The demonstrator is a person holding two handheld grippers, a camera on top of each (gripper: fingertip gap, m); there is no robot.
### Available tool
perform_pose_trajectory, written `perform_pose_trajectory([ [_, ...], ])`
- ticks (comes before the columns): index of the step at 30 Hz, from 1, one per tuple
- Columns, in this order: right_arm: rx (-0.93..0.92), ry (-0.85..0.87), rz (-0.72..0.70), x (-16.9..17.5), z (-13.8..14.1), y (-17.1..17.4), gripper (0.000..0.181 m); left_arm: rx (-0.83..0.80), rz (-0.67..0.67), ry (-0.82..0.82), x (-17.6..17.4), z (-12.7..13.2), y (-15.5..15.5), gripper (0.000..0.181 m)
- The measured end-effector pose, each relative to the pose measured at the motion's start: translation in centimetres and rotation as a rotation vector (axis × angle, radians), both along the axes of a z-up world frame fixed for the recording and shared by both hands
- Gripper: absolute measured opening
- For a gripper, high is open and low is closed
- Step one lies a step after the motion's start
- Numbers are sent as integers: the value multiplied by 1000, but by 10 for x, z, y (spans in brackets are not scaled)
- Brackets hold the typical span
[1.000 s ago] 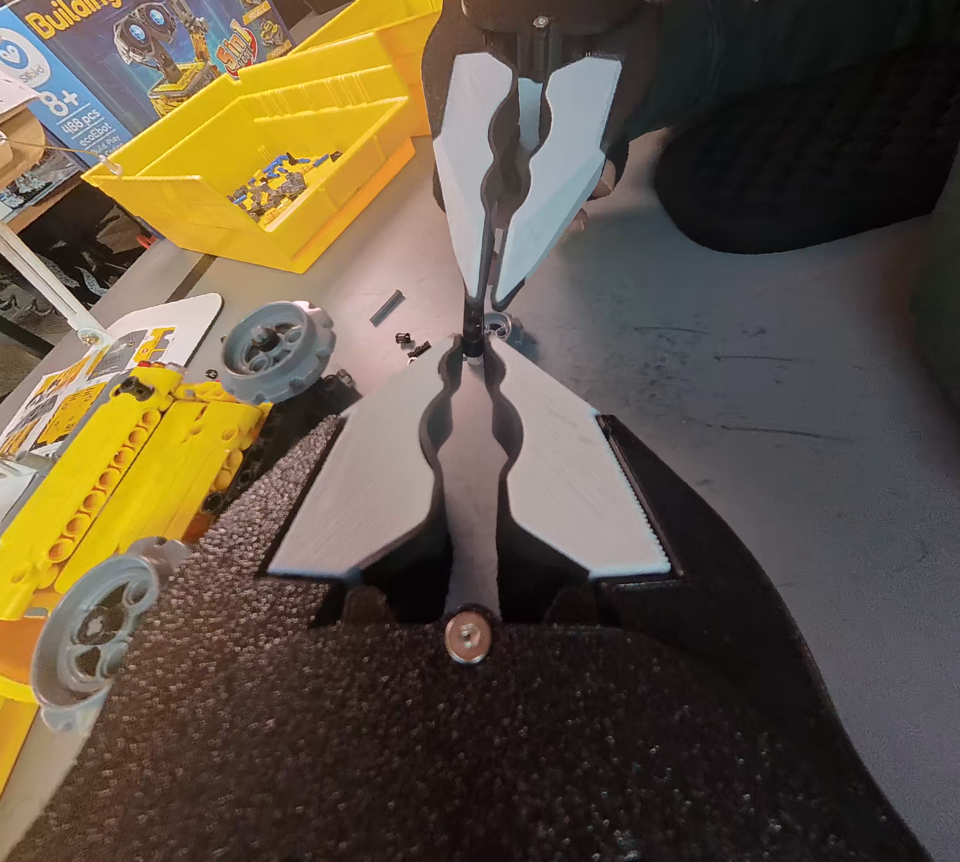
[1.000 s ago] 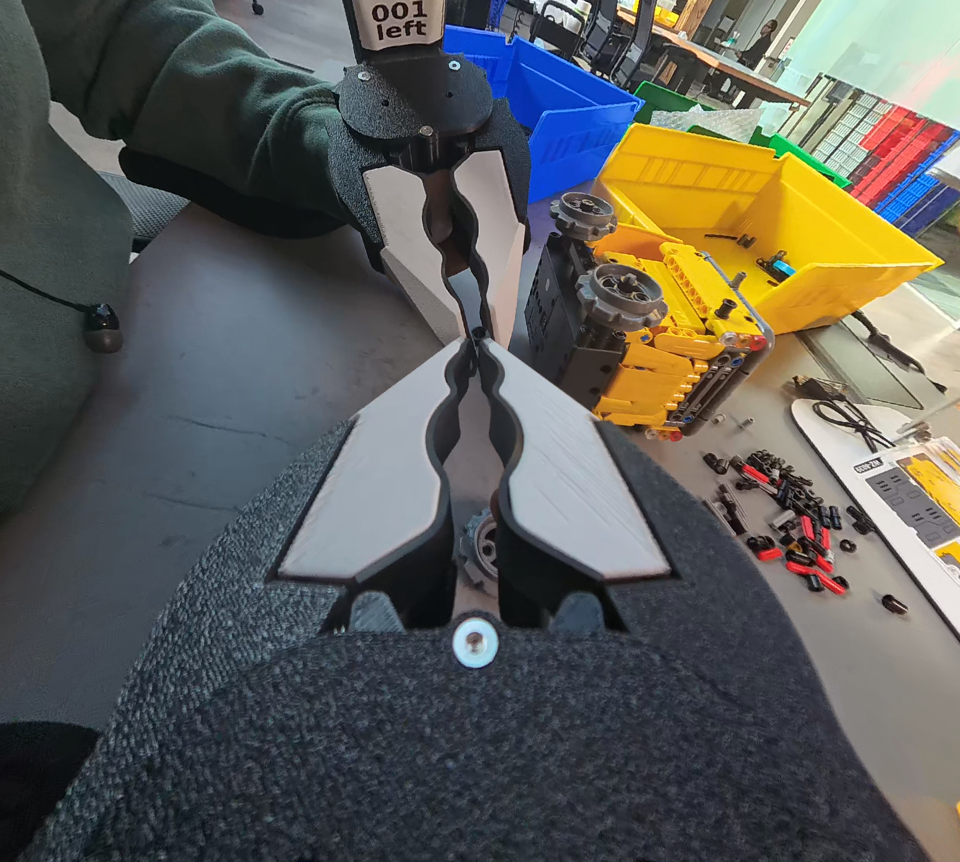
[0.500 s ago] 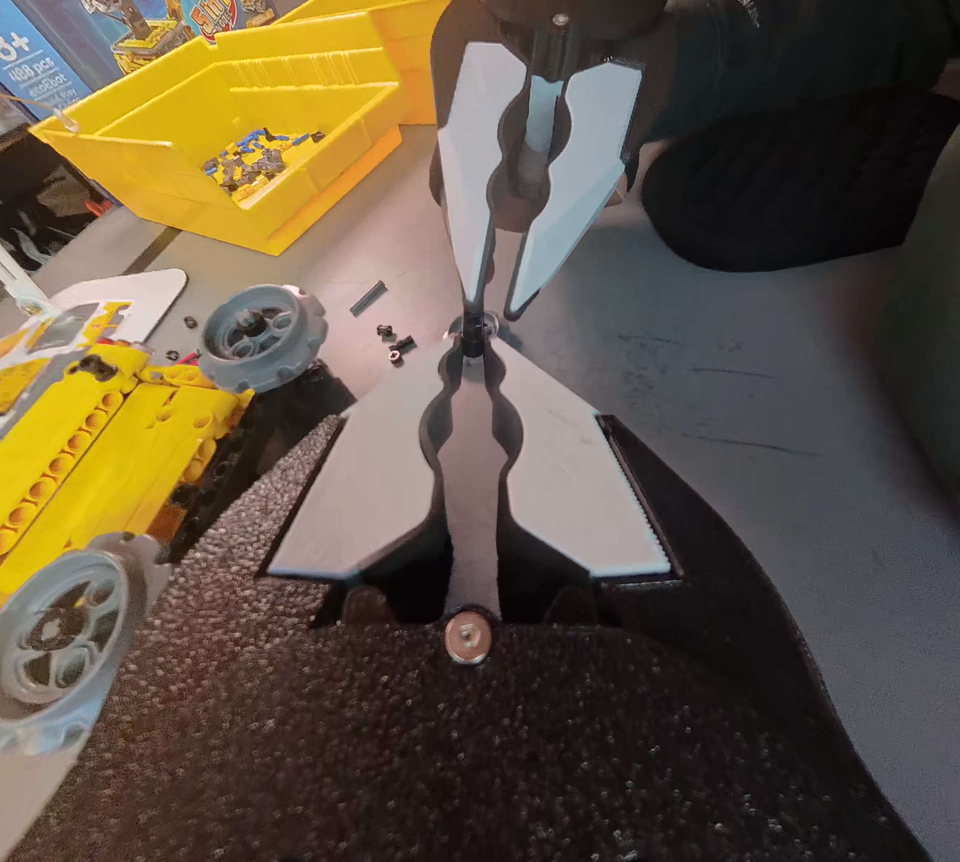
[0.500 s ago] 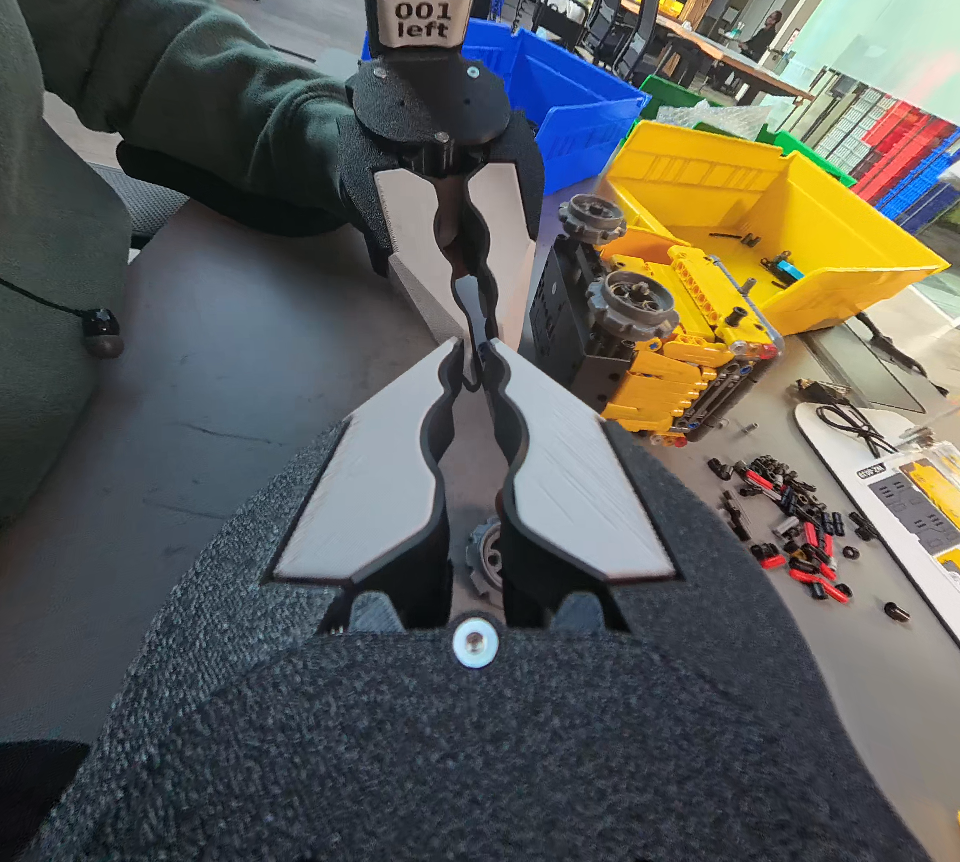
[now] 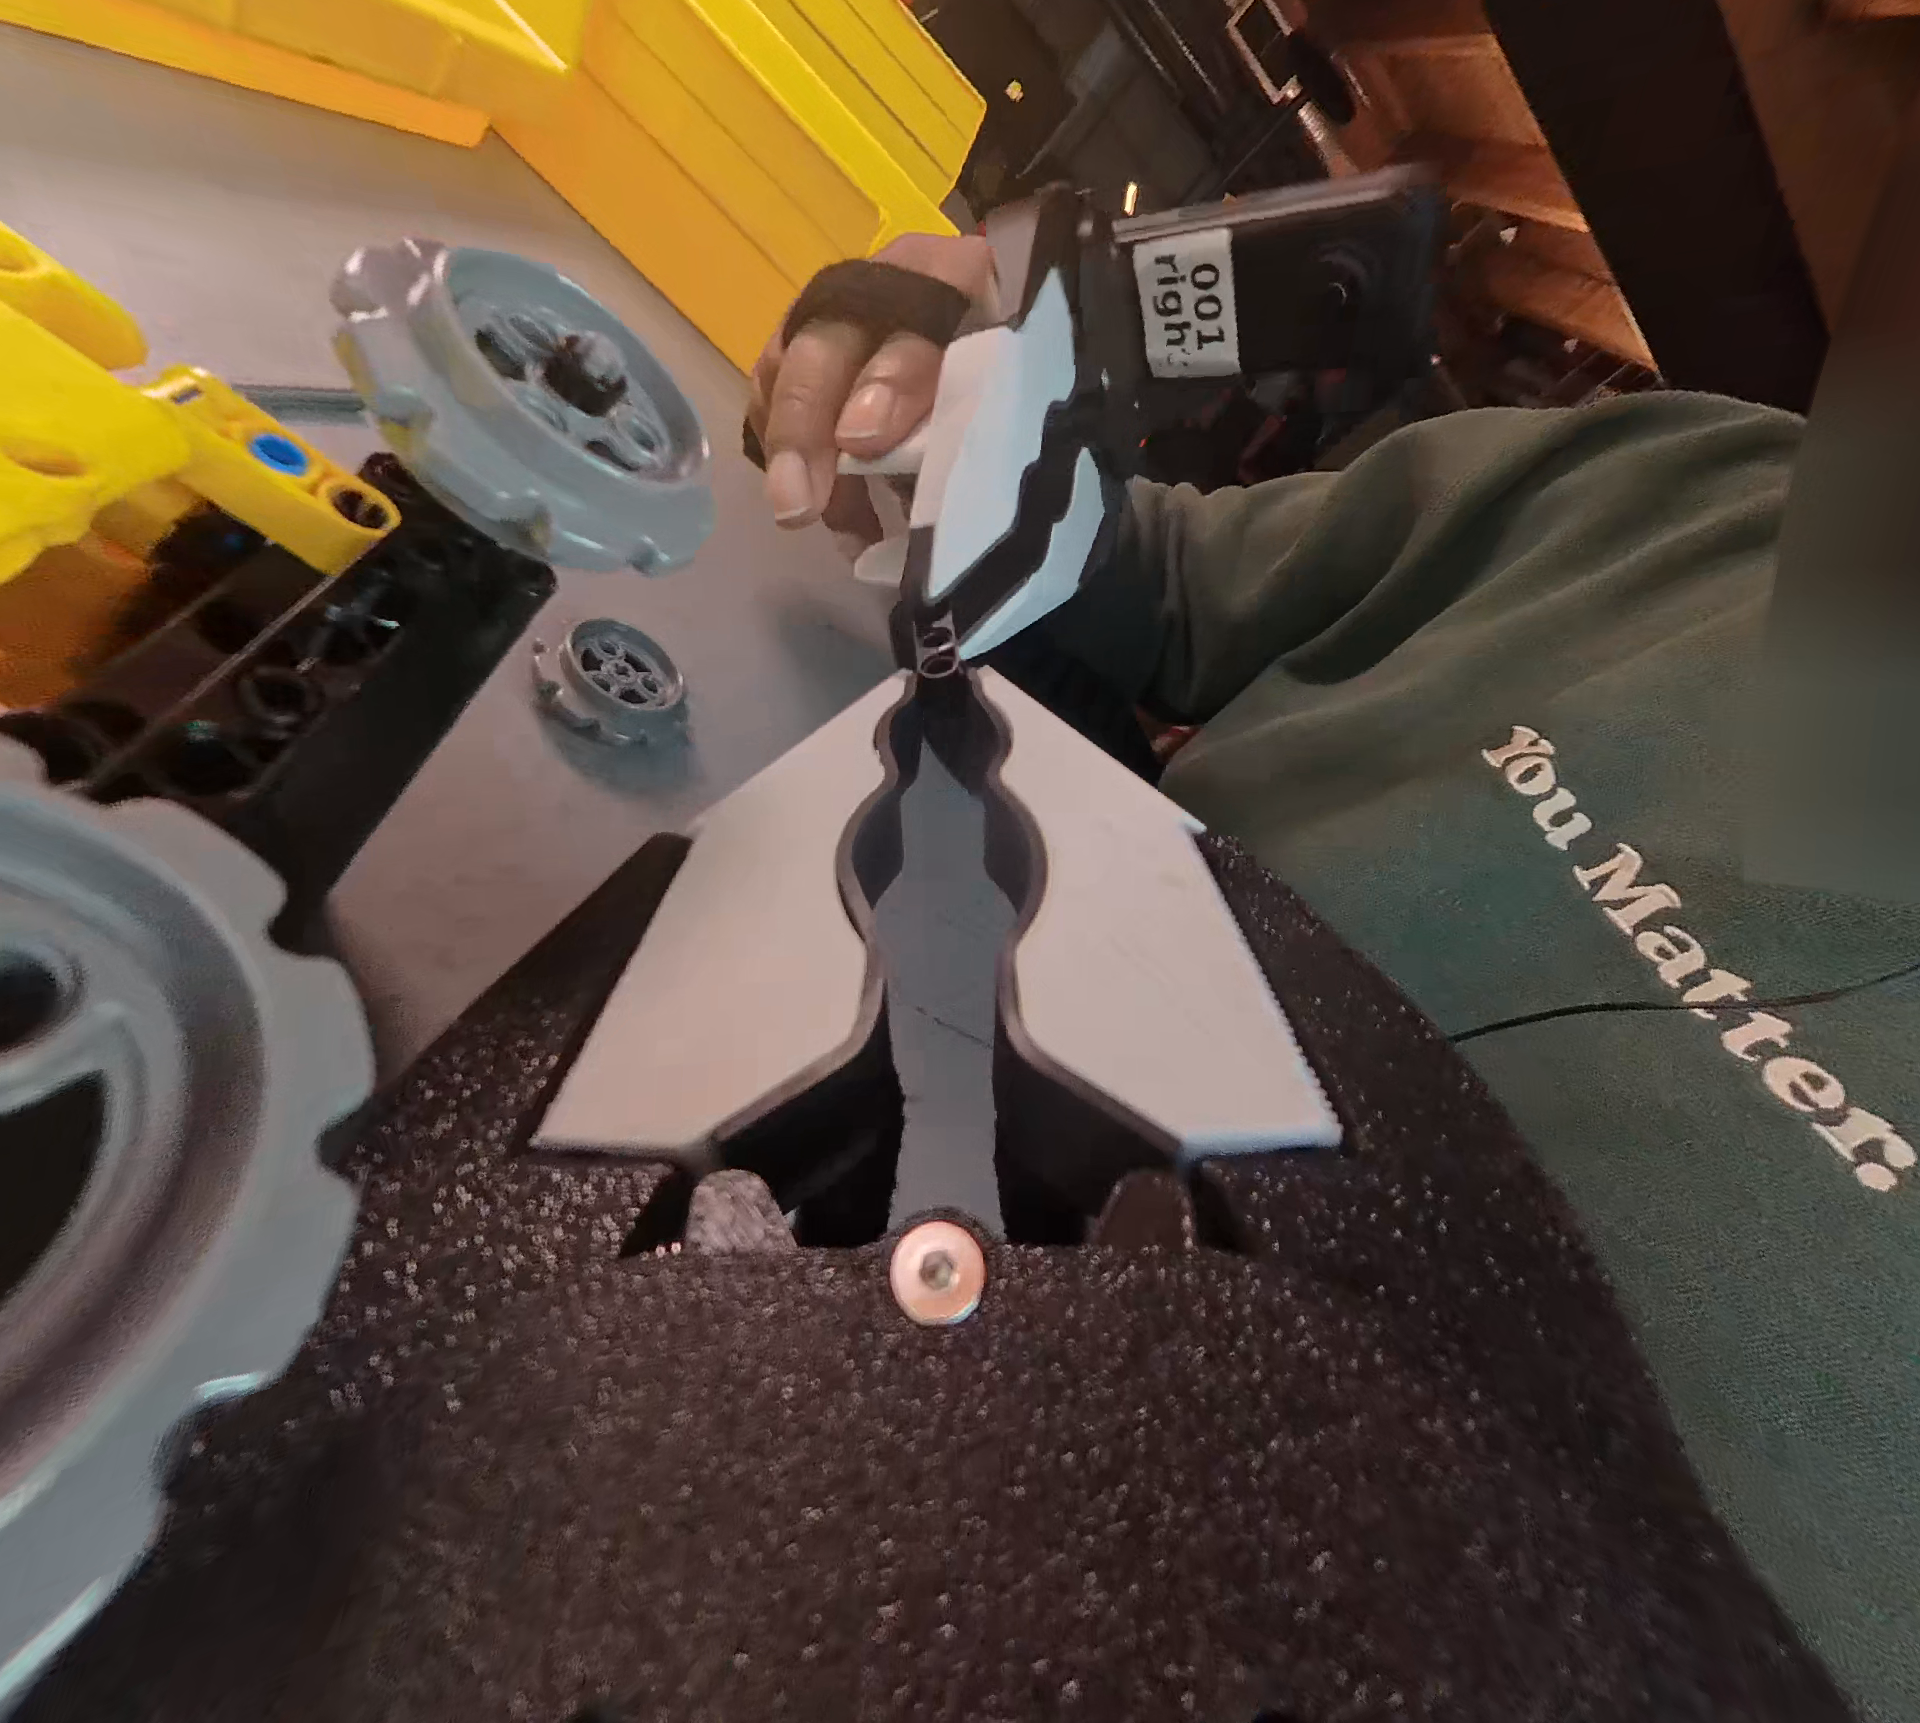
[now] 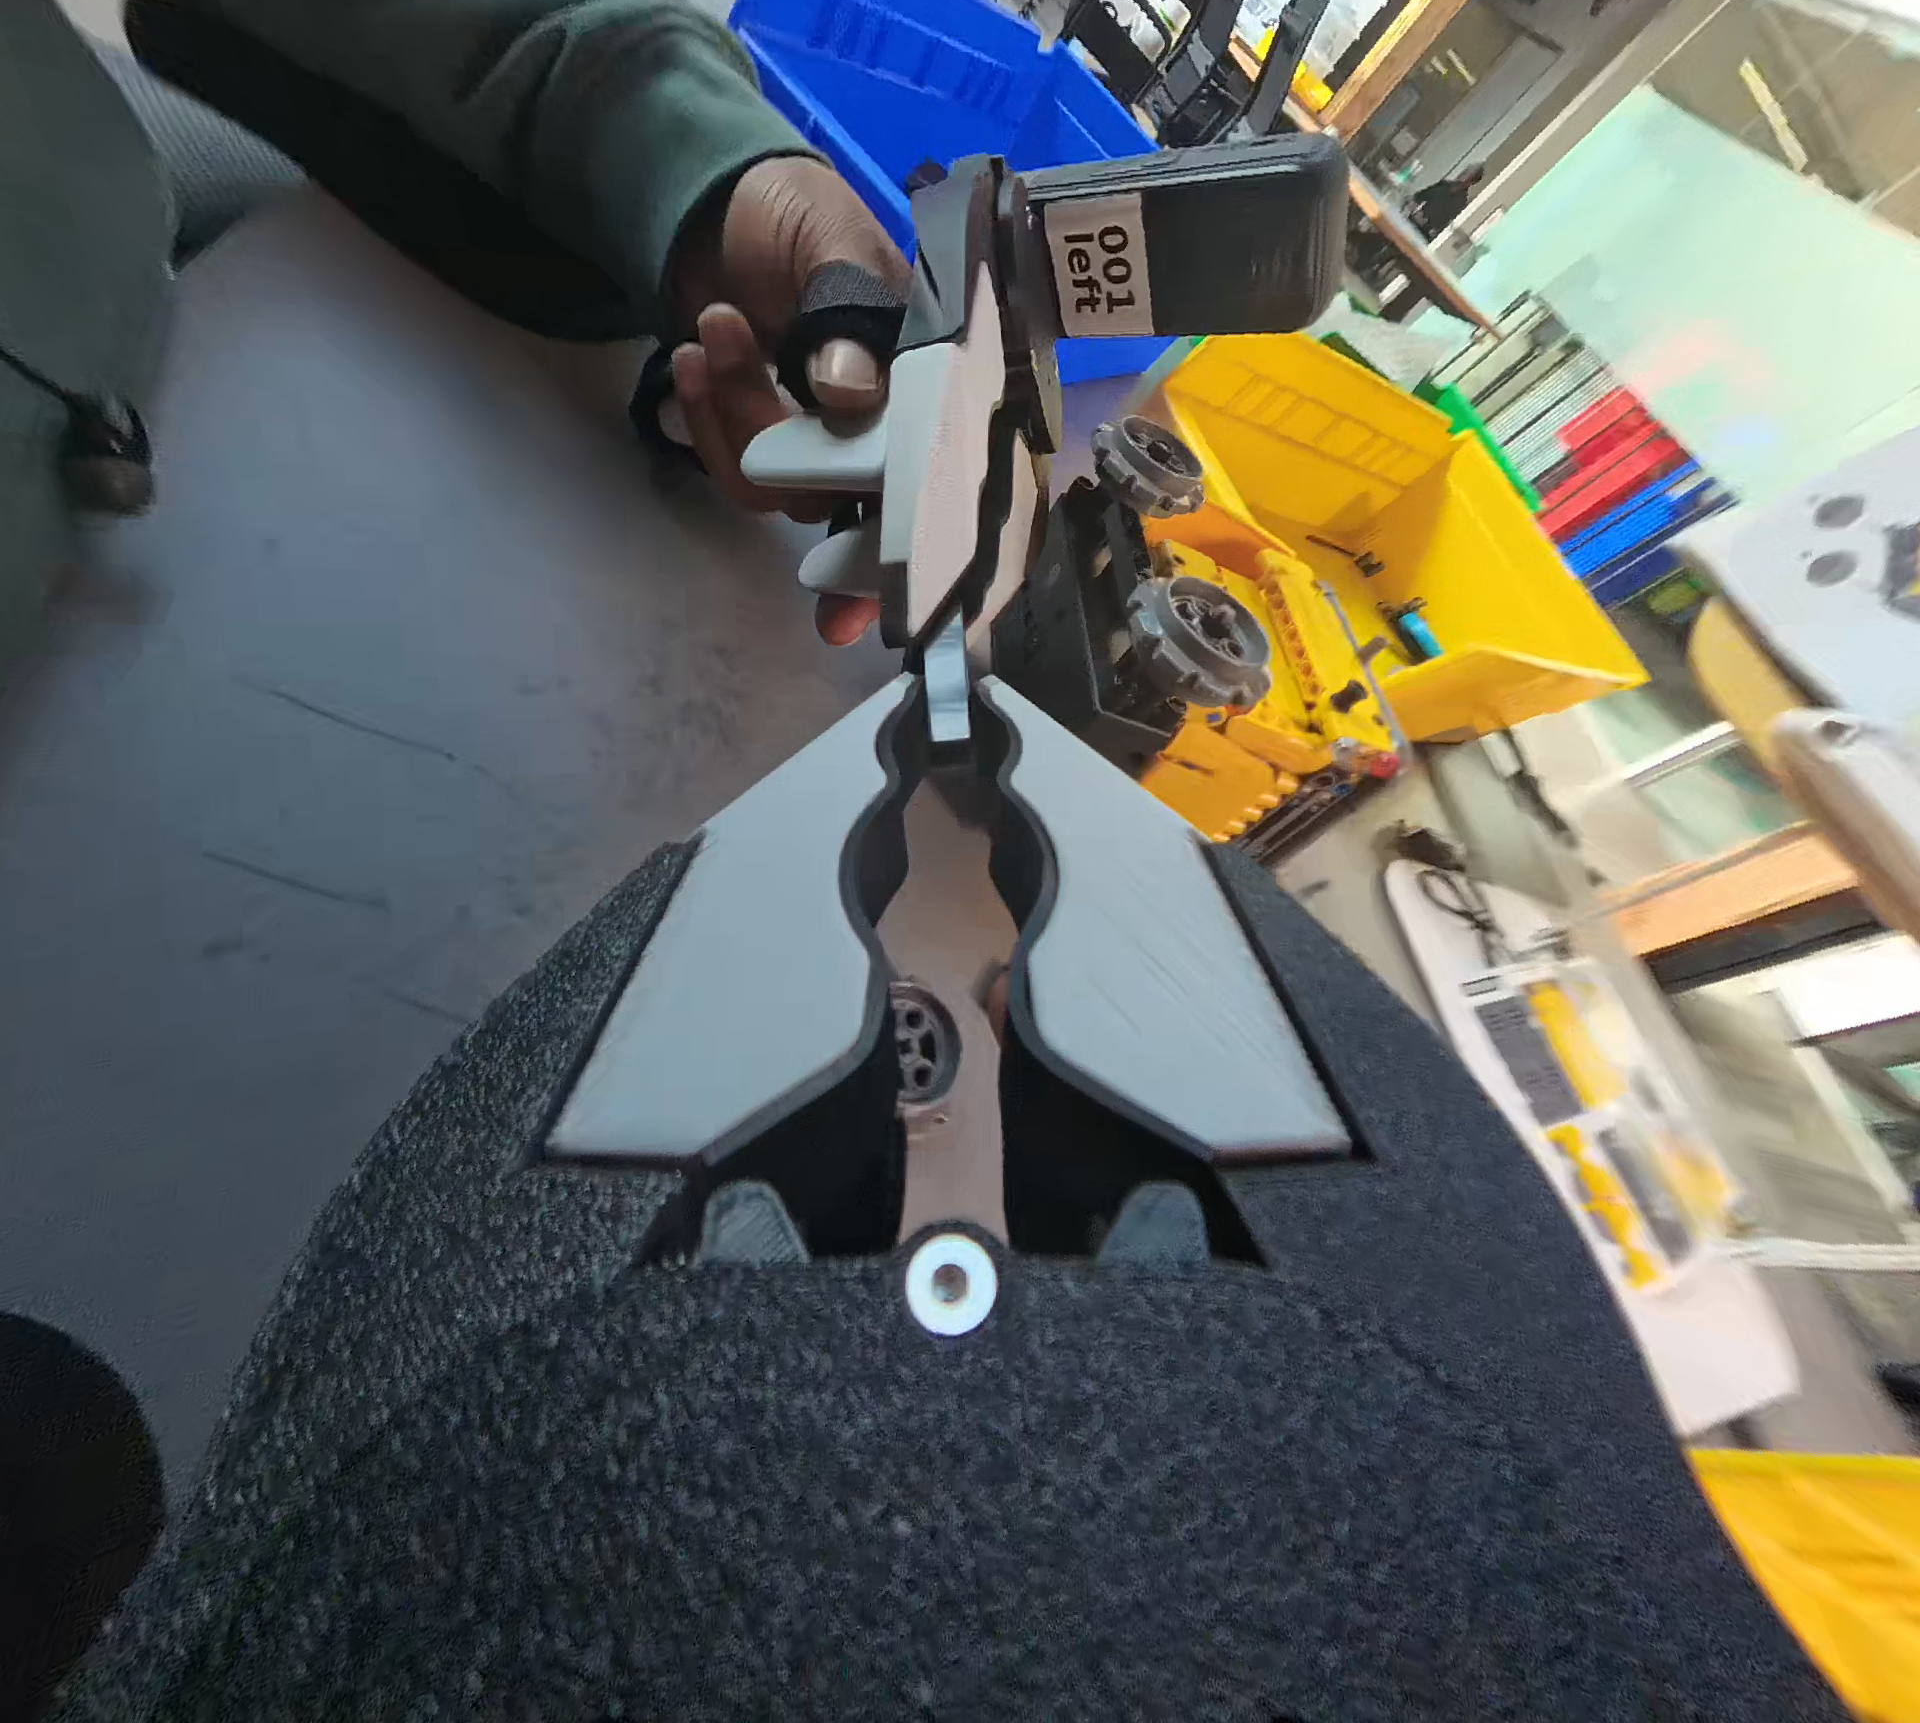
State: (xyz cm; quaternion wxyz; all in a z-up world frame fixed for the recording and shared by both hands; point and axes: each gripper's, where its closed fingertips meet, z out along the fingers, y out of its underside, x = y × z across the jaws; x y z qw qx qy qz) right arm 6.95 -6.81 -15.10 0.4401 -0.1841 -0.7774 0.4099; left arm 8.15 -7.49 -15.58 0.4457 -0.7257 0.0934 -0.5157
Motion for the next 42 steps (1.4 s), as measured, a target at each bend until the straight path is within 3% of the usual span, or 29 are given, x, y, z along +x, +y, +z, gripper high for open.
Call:
perform_pose_trajectory([
  [2,-269,-145,-1,-2,6,3,7,29,-12,-10,0,5,-2,10],
  [3,-432,-240,-12,-4,9,8,7,60,-17,20,0,7,-4,21],
  [7,-1059,-602,90,-1,21,14,7,184,61,334,-8,-6,1,33],
  [10,-1286,-733,141,-1,18,17,7,282,94,467,-7,-6,2,30],
  [26,-1375,-906,210,3,7,-6,7,454,171,615,-9,8,2,8],
  [34,-1365,-880,195,1,5,-4,7,412,163,586,-11,5,3,7],
  [42,-1243,-775,205,4,12,-3,11,407,159,539,-10,10,1,7],
])
